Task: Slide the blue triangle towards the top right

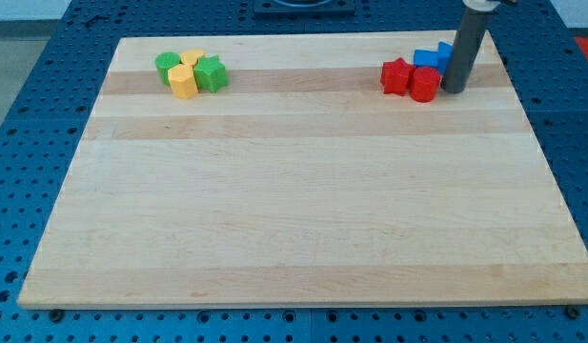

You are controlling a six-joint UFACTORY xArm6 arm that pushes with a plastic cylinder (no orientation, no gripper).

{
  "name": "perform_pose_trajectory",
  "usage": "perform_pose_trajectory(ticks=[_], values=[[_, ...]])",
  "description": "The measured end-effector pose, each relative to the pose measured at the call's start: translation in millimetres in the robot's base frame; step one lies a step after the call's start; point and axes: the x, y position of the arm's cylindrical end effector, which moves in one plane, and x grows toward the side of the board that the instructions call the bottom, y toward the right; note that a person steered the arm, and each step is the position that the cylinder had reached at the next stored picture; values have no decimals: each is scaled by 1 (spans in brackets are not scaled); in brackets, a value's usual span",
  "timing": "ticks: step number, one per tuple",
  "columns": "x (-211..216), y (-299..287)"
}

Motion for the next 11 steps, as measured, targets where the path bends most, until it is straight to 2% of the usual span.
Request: perform_pose_trajectory(ticks=[1,2,4,6,8,9,11], values=[[13,14],[4,40],[-36,8],[-38,-29],[-50,-23],[-37,-28],[-45,-6]])
